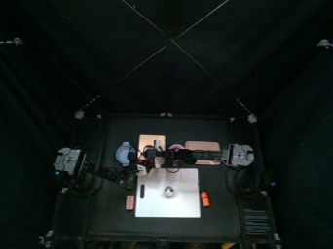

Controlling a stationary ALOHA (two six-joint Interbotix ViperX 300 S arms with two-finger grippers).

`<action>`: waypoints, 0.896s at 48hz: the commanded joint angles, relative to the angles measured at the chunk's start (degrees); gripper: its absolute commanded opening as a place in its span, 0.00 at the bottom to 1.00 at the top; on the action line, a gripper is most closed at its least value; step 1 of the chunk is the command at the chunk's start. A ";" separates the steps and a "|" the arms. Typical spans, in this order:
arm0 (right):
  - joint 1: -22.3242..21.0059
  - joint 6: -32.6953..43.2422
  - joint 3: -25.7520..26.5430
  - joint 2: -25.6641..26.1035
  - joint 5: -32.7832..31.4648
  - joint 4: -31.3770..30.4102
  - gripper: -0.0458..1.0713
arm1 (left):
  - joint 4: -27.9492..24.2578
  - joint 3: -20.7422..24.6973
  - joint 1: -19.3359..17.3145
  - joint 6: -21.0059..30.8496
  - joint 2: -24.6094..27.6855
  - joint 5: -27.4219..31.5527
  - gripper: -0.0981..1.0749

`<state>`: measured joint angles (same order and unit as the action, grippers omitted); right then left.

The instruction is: Open drawer

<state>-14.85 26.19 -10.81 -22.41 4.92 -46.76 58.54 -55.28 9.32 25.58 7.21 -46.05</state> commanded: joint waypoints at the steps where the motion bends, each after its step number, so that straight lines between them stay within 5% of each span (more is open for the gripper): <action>1: -0.35 0.18 -0.44 -0.62 -1.14 0.09 0.28 | -0.26 0.53 1.93 -0.26 -2.46 0.35 0.62; 43: -0.53 0.18 -0.53 -0.62 -1.23 0.09 0.28 | -3.60 0.44 9.32 -0.35 -3.87 9.84 0.61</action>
<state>-14.77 26.19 -10.81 -22.41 5.01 -46.76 56.51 -55.99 16.52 25.66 4.31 -36.56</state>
